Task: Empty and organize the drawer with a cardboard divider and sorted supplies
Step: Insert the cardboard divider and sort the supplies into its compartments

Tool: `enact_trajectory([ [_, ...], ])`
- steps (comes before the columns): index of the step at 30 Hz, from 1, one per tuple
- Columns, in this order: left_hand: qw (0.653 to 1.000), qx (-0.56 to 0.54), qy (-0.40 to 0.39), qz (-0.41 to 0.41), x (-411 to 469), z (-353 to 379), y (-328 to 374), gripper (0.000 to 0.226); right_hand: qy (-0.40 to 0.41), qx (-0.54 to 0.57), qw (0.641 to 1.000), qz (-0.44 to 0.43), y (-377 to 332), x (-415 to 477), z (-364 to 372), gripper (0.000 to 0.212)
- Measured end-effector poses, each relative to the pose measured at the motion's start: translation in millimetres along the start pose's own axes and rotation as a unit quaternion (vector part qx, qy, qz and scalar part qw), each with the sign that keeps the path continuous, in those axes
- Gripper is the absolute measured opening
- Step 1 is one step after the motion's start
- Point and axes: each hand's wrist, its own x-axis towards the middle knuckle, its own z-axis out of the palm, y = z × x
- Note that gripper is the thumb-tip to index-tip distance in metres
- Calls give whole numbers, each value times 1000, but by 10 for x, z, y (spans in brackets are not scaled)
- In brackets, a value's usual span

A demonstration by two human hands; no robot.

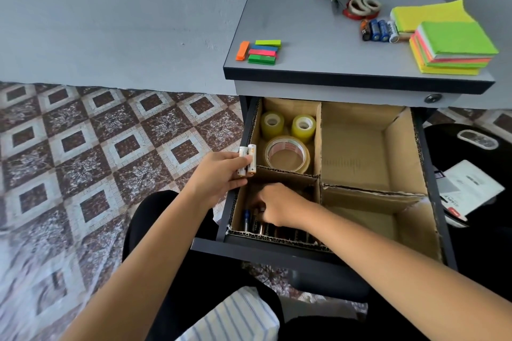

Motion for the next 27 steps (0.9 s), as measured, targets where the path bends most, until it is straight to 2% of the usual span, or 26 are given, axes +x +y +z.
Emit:
enact_trajectory([
  [4,1000,2,1,0,-2,1,4,14,24,-78,994,-68,54,11,88,32],
  [7,1000,7,2,0,5,-1,3,12,44,-79,992,-90,64,21,123,33],
  [11,1000,10,5,0,11,0,-2,10,32,-65,993,-89,60,12,105,31],
  [16,1000,21,5,3,10,0,-3,10,28,16,998,-59,58,20,91,28],
  [19,999,38,5,16,-13,2,-14,10,88,149,985,-18,60,-59,6,20],
  [21,998,62,7,29,-46,15,-26,11,121,296,947,7,64,-149,-61,17],
  [23,995,88,0,41,-84,35,-38,12,131,465,875,22,44,-254,-130,17],
  [25,992,113,-28,43,-125,60,-36,11,150,562,813,35,24,-354,-202,18],
  [27,990,124,-66,26,-166,88,-18,10,156,608,778,29,20,-425,-260,18],
])
